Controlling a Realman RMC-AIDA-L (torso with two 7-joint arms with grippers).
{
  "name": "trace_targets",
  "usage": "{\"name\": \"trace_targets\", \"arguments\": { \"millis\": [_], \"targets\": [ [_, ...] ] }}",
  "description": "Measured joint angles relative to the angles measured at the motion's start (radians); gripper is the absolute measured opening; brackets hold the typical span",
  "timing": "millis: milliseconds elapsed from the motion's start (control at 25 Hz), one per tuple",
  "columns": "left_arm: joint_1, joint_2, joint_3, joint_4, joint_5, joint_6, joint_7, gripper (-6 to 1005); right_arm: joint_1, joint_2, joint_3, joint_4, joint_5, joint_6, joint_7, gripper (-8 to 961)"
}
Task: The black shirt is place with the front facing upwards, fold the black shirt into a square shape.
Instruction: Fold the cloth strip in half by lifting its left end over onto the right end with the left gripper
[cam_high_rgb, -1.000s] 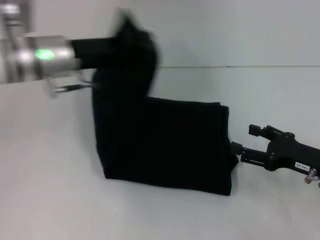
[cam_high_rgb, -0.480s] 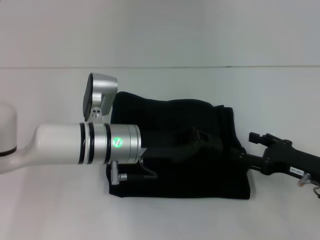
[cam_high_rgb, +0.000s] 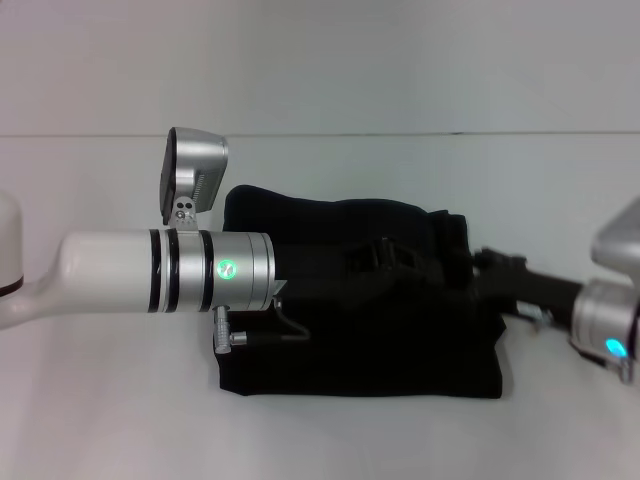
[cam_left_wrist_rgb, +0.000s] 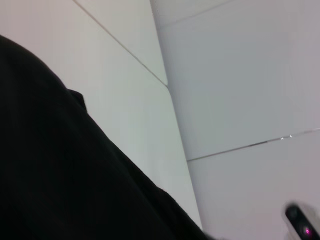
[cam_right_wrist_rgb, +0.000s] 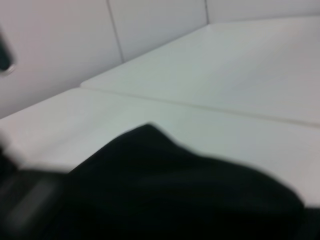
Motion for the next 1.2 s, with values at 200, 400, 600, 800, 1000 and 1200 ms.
{"name": "trace_targets", "arguments": {
  "millis": [200,400,600,800,1000,1200],
  "targets": [
    [0.001,0.001,0.004,0.006,0.005,0.035,0.0,20,0.08,0.001,0.003,0.026,0.062,0.115,-0.002,924],
    [0.012,0.001,0.023,0.005,0.008,0.077,0.001,19,0.119,0.001,0.003,0.019,0.118,0.175,-0.003,924],
    [0.008,-0.002,0.072,-0.003,0.008,0.076,0.001,19,0.114,-0.004,0.004,-0.003,0.138,0.175,-0.005,924],
    [-0.026,-0.007,0.116,-0.044,0.002,0.018,0.001,20,0.099,-0.007,0.004,-0.015,0.14,0.176,-0.008,924],
    [-0.065,-0.011,0.129,-0.107,0.006,-0.049,0.031,21,0.089,-0.007,0.004,-0.019,0.142,0.206,-0.009,924],
    [-0.084,-0.012,0.175,-0.122,0.002,-0.069,0.038,26,0.075,-0.007,0.01,-0.024,0.159,0.266,-0.003,924]
  ]
}}
